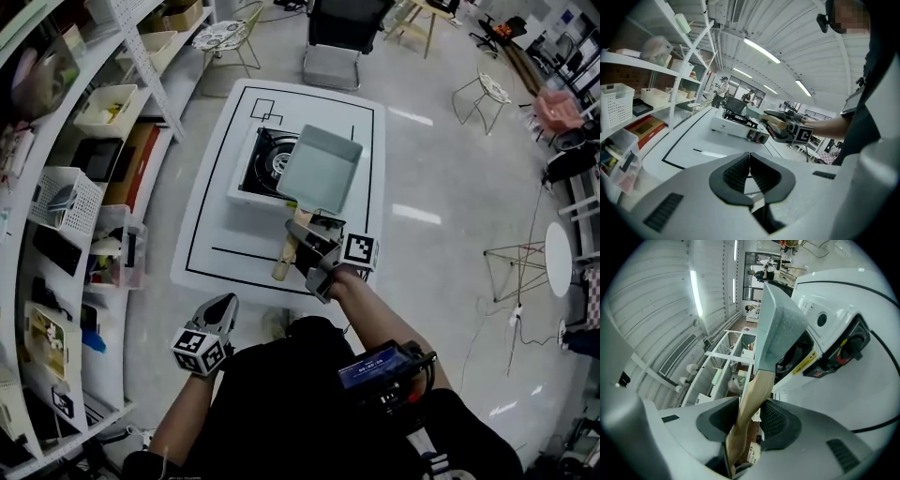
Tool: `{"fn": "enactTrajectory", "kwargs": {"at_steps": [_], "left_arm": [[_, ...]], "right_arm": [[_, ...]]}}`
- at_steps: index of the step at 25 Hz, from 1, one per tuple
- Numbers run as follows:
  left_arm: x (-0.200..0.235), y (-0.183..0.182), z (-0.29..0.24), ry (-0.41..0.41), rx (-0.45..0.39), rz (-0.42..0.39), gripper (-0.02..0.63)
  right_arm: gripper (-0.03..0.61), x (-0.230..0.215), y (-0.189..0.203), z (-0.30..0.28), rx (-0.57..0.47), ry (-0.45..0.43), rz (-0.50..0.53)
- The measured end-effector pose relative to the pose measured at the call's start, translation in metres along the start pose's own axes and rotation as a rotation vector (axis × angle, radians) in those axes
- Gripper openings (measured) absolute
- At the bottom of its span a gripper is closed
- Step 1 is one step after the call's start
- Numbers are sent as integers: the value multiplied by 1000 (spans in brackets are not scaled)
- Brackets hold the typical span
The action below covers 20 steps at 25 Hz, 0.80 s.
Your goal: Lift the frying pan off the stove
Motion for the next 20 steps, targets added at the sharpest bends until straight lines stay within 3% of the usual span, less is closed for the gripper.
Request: {"fn": "enactTrajectory", "kwargs": {"at_steps": [11, 20], "left_arm": [[-14, 1, -13, 104, -33, -26, 9], [-19, -8, -28, 133, -37, -53, 9]], "right_arm": [[163, 8, 3, 38, -82, -28, 14], [164, 7, -9, 72, -150, -27, 25]]}}
Point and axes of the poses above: the fingertips, and each gripper's own axes: z backward along the fingers, x to its left, y out of its underside, the point moved 3 cm from there along z, backward along the fingers, and after that the axes turned 15 degrees about -z, right-handed, at the moved point
